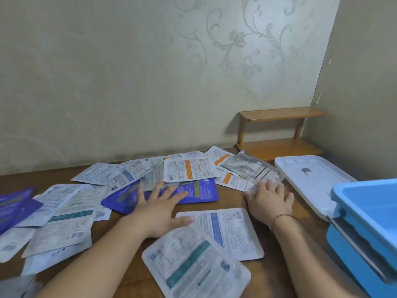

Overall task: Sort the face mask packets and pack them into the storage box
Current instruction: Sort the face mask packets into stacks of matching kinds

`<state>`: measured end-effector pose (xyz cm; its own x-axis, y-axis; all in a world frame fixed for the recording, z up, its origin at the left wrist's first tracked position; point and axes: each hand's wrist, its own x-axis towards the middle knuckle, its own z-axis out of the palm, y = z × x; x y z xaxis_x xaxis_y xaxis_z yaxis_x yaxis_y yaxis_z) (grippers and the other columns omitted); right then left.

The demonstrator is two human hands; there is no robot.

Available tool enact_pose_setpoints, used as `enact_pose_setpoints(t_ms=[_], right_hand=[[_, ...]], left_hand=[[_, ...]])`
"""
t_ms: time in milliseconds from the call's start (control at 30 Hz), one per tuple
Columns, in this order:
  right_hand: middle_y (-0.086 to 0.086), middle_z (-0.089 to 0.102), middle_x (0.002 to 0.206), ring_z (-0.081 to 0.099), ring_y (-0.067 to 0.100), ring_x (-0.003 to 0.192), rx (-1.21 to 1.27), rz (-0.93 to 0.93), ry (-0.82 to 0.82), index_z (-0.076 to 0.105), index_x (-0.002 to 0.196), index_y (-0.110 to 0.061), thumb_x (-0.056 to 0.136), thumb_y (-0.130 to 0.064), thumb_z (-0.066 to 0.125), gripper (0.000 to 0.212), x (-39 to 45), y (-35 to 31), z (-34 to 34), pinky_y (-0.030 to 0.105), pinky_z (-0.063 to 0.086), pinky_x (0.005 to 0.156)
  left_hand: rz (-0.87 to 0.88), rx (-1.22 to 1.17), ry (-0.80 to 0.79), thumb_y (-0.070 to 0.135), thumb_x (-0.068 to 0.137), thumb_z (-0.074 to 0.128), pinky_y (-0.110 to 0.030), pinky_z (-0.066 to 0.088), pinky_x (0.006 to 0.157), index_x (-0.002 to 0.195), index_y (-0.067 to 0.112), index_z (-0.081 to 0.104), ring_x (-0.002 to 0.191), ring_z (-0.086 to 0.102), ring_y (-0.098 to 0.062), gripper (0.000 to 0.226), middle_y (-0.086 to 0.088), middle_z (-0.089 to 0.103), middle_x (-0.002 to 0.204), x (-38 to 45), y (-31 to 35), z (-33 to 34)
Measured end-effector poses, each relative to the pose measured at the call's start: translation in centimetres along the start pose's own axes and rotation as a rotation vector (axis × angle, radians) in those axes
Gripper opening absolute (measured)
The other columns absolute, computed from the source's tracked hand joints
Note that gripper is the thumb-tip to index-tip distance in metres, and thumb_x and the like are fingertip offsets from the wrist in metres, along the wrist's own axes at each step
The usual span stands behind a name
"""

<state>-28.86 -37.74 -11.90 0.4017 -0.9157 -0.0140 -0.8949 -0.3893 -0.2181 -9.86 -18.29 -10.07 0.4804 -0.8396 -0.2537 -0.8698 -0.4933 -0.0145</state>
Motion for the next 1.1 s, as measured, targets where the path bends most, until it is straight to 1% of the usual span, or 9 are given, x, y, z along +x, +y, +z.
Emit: enact_pose_setpoints(t_ms=[167,333,400,500,600,700,800,900,1100], right_hand=[[0.009,0.038,0.144,0.018,0.031,0.143,-0.162,-0.150,0.021,0.054,0.126,-0.026,0.096,-0.040,0.030,0.041,-3.4,-1.1,-0.4,0.068,0.003,0.111],[0.006,0.028,0.147,0.007,0.034,0.145,-0.080,-0.301,-0.083,0.050,0.124,-0.034,0.098,-0.038,0.031,0.032,-7.9,0.4,-0.9,0.063,0.008,0.109],[-0.003,0.037,0.134,0.023,0.025,0.139,-0.053,-0.379,-0.073,0.045,0.122,-0.034,0.098,-0.040,0.030,0.029,-11.0,1.7,-1.3,0.061,0.016,0.107],[-0.015,0.037,0.141,0.026,0.016,0.137,-0.072,-0.460,-0.017,0.037,0.134,-0.034,0.098,-0.050,0.030,0.040,-16.5,3.6,-1.9,0.058,0.015,0.111],[-0.015,0.058,0.120,0.048,0.016,0.118,-0.044,-0.518,0.184,0.058,0.116,-0.033,0.088,-0.067,0.036,0.050,-21.3,6.2,-1.2,0.064,0.038,0.101],[-0.008,0.062,0.099,0.053,0.021,0.113,0.063,-0.556,0.248,0.068,0.095,-0.032,0.080,-0.083,0.034,0.063,-24.4,9.3,0.2,0.062,0.040,0.098],[0.003,0.065,0.121,0.053,0.028,0.126,0.049,-0.689,0.240,0.068,0.097,-0.026,0.074,-0.086,0.045,0.068,-25.8,11.4,1.1,0.051,0.044,0.099],[0.002,0.063,0.131,0.058,0.025,0.123,-0.044,-0.774,0.221,0.059,0.106,-0.027,0.081,-0.079,0.040,0.061,-26.0,12.8,1.0,0.043,0.049,0.100],[-0.001,0.070,0.119,0.064,0.019,0.115,0.096,-0.931,0.614,0.079,0.099,-0.015,0.089,-0.042,0.066,0.031,-26.9,15.1,1.6,0.039,0.052,0.088]], left_hand=[[-0.173,0.001,-0.007,0.075,0.091,0.027,-0.069,-0.015,0.109,0.154,0.046,0.000,0.149,-0.020,-0.031,0.074,0.004,-0.014,0.165,-0.2,-1.3,-1.0],[-0.074,-0.049,0.244,0.033,0.102,0.043,-0.060,0.000,0.119,0.154,0.033,0.022,0.150,-0.002,-0.025,0.056,0.002,0.007,0.164,-1.1,2.6,-1.2],[0.093,-0.179,0.267,0.035,0.098,0.049,-0.053,0.005,0.121,0.153,0.033,0.025,0.150,0.006,-0.018,0.060,0.006,0.014,0.163,-1.9,4.8,-0.4],[0.392,-0.336,0.212,0.040,0.086,0.060,-0.047,0.008,0.122,0.151,0.042,0.026,0.149,0.009,-0.009,0.073,0.015,0.016,0.162,-3.6,7.4,0.7],[0.614,-0.431,0.137,0.039,0.072,0.061,-0.051,0.009,0.121,0.146,0.047,0.032,0.146,0.015,0.001,0.080,0.022,0.022,0.159,-5.4,8.8,1.2],[0.673,-0.262,-0.018,0.058,0.078,0.065,-0.055,-0.005,0.120,0.148,0.048,0.029,0.147,0.003,0.006,0.079,0.025,0.015,0.160,-7.3,10.1,1.7],[0.701,-0.076,-0.027,0.066,0.082,0.062,-0.057,-0.011,0.118,0.150,0.049,0.022,0.148,-0.006,0.003,0.080,0.023,0.006,0.162,-8.8,11.0,2.1],[0.727,-0.049,-0.007,0.063,0.083,0.061,-0.056,-0.011,0.119,0.151,0.049,0.019,0.148,-0.006,0.001,0.081,0.022,0.004,0.163,-9.8,11.2,2.1],[0.724,-0.093,0.022,0.030,0.089,0.048,-0.053,-0.006,0.121,0.151,0.045,0.023,0.148,0.000,0.001,0.069,0.022,0.013,0.161,-11.2,12.1,2.8]])
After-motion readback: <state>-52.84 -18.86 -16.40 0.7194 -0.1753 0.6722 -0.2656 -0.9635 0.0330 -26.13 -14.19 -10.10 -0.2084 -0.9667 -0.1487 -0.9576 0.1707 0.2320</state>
